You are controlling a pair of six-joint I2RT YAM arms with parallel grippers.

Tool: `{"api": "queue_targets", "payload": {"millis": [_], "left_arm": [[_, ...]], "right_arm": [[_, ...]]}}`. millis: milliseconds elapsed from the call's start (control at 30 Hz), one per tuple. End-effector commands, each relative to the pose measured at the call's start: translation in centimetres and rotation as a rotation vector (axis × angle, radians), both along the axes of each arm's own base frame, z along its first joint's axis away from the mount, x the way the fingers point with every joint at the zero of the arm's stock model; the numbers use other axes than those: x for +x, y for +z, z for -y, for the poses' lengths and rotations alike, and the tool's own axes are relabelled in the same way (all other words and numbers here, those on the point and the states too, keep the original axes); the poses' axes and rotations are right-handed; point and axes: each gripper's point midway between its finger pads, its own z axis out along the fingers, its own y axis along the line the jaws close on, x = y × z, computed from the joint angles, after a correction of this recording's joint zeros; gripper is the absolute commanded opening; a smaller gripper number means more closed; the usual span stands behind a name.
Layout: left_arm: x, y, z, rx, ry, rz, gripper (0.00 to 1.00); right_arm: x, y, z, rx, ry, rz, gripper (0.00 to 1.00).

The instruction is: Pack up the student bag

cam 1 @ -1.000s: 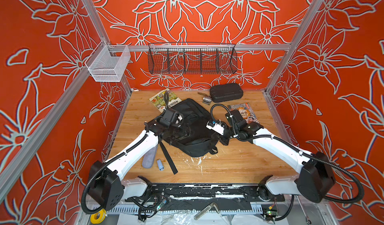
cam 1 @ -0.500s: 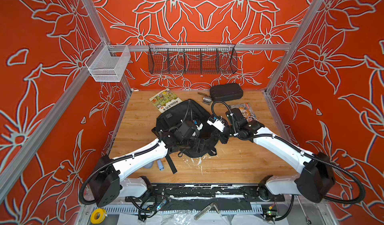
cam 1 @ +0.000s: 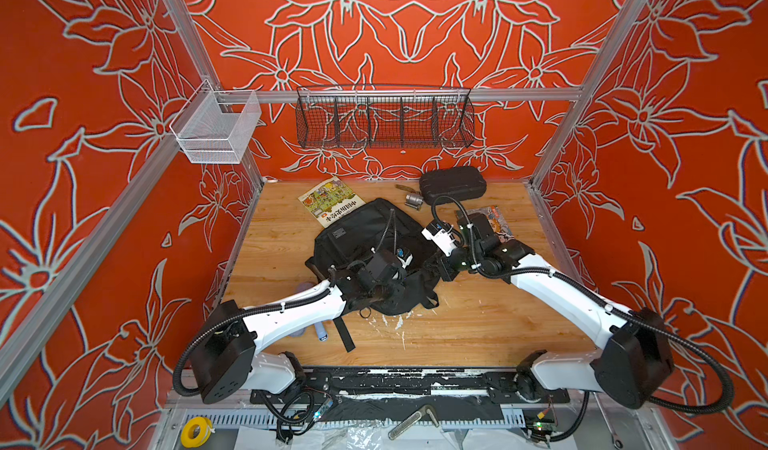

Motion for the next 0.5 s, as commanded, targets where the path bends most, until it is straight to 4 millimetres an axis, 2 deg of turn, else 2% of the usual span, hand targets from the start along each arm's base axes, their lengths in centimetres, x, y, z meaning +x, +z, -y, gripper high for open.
{"api": "queue_targets", "payload": {"millis": [0, 100, 200, 300, 400, 467], "left_arm": [[-0.8, 1.0, -1.1, -0.002, 0.004, 0.023, 0.0], [-2.1, 1.6, -1.6, -0.033, 0.0, 0.01, 0.0], [-3.3, 1.7, -2.0, -0.043, -0.012, 0.004, 0.0], [-4.2, 1.3, -2.0, -0.004, -0.041, 0.001, 0.0], [-4.9, 0.5, -1.8, 0.076, -0.069, -0.024, 0.0], [-5.4, 0.3, -1.3, 0.1, -0.1, -0.021, 0.0]], "right_arm": [[2.8, 0.7, 1.4, -0.017, -0.153, 0.008, 0.0], [5.2, -0.1, 3.6, -0.097, -0.271, 0.02, 0.0], [8.0, -0.6, 4.8, -0.132, -0.342, 0.035, 0.0], [10.7, -0.3, 5.2, -0.155, -0.372, 0.048, 0.0], [12.4, 0.6, 4.9, -0.147, -0.371, 0.071, 0.0], [13.6, 0.5, 5.1, -0.164, -0.377, 0.087, 0.0]]}}
